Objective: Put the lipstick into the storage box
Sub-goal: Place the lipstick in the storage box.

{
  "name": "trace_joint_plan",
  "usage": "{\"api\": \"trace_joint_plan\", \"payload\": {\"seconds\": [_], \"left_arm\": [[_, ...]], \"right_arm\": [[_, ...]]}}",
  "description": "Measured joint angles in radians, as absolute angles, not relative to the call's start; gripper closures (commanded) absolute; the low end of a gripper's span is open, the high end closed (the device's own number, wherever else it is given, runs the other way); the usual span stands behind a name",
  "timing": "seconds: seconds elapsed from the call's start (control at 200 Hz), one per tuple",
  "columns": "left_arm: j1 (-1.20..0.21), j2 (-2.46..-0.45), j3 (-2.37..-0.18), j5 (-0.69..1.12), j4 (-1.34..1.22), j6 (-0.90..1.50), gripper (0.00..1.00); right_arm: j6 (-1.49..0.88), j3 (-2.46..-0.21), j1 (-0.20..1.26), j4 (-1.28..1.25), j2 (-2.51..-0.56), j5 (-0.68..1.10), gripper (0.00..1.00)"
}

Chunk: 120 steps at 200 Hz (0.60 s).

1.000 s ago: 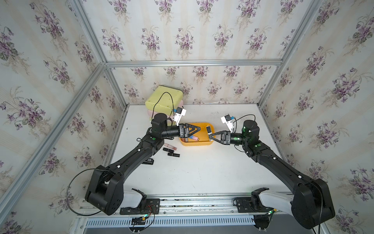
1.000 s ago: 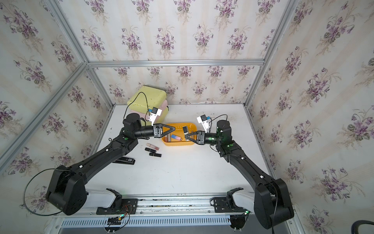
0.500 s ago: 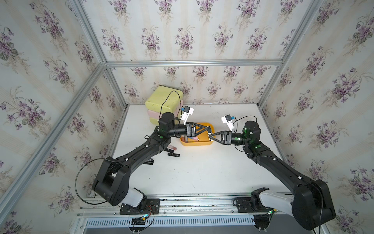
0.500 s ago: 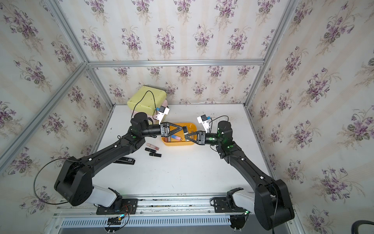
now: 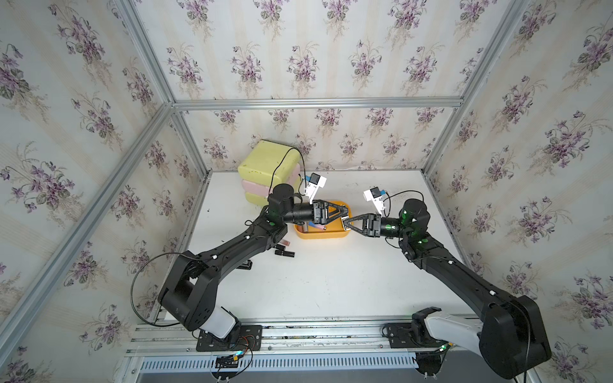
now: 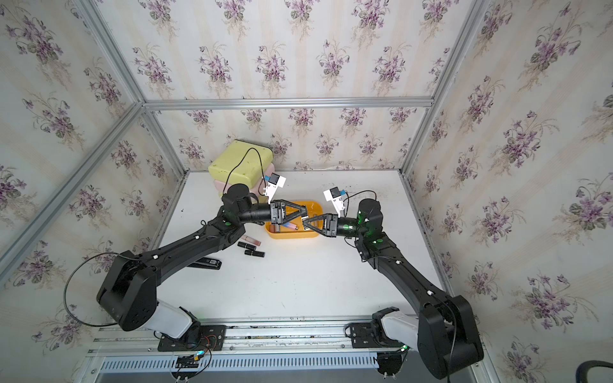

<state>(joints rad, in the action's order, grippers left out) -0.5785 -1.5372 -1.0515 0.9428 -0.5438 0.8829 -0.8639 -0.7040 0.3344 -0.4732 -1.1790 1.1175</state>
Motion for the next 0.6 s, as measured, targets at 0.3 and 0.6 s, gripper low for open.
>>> {"api": "trace_joint_plan", "payload": {"seconds": [0.3, 0.6], "left_arm": [[-0.588, -1.539, -1.044, 0.943, -0.575, 0.901, 0.38], [-0.59, -1.543, -1.043, 0.944, -0.595, 0.919, 0.57]], "right_arm": [[-0.864, -0.704, 0.334, -0.473, -1.179, 1.115, 0.8], [-0.864, -0.703, 0.334, -0.473, -1.179, 1.114, 0.81]]}}
